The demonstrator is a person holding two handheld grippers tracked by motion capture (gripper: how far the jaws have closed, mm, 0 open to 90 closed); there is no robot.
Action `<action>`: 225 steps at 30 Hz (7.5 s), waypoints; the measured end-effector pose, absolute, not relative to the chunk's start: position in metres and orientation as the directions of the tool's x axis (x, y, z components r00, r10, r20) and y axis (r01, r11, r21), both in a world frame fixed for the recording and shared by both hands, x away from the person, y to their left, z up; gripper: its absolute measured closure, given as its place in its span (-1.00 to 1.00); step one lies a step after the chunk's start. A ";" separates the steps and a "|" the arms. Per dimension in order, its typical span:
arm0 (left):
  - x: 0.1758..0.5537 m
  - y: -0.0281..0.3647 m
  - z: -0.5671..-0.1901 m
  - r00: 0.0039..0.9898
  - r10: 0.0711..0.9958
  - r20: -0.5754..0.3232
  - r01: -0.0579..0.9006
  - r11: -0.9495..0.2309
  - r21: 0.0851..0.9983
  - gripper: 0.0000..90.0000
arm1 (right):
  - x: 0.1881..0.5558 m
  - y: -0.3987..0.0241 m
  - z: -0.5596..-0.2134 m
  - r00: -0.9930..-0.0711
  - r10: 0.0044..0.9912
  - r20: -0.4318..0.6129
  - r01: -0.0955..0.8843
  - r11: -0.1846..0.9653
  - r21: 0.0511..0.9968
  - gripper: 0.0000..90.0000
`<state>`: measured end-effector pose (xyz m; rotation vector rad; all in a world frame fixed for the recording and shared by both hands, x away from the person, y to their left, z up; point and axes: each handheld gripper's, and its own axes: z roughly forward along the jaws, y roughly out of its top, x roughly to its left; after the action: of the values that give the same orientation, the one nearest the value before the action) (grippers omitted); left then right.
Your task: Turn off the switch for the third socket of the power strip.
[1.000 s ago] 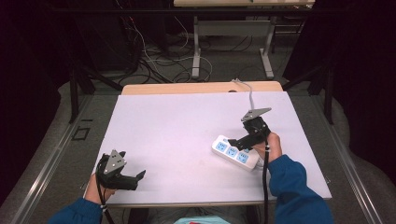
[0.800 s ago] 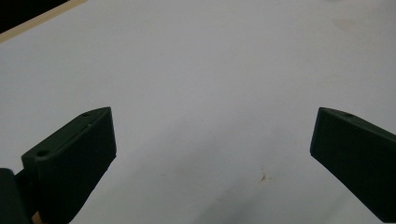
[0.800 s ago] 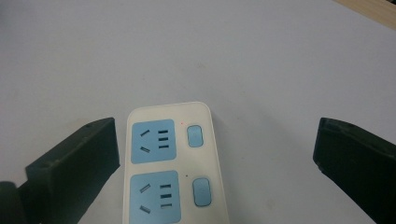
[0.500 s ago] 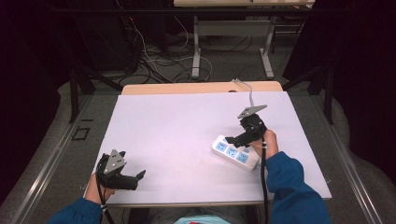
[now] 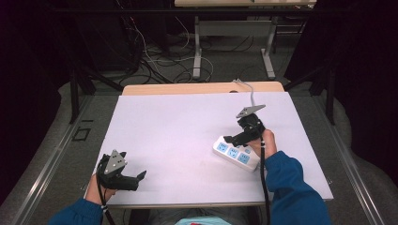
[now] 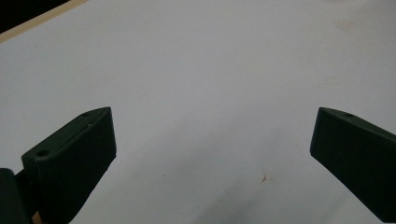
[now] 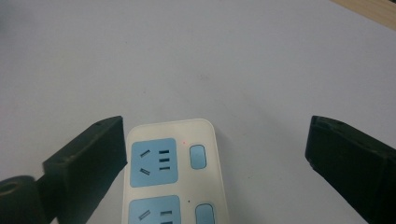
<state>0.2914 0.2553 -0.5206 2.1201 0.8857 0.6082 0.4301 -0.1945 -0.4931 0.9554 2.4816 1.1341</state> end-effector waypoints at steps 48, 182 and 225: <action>0.292 0.256 -0.519 0.646 0.750 0.140 0.388 -0.482 0.786 -0.99 | 0.420 -0.174 -0.502 -0.732 0.681 -0.023 0.469 0.528 0.708 1.00; 0.293 0.255 -0.519 0.651 0.744 0.152 0.388 -0.497 0.776 -0.99 | 0.425 -0.168 -0.527 -0.694 0.720 0.003 0.538 0.516 0.666 1.00; 0.293 0.255 -0.519 0.650 0.745 0.148 0.390 -0.495 0.777 -0.99 | 0.425 -0.168 -0.527 -0.707 0.707 -0.009 0.522 0.531 0.668 1.00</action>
<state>0.2928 0.2551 -0.5194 2.1317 0.8778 0.6181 0.4254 -0.1683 -0.5268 1.0276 2.4943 0.9493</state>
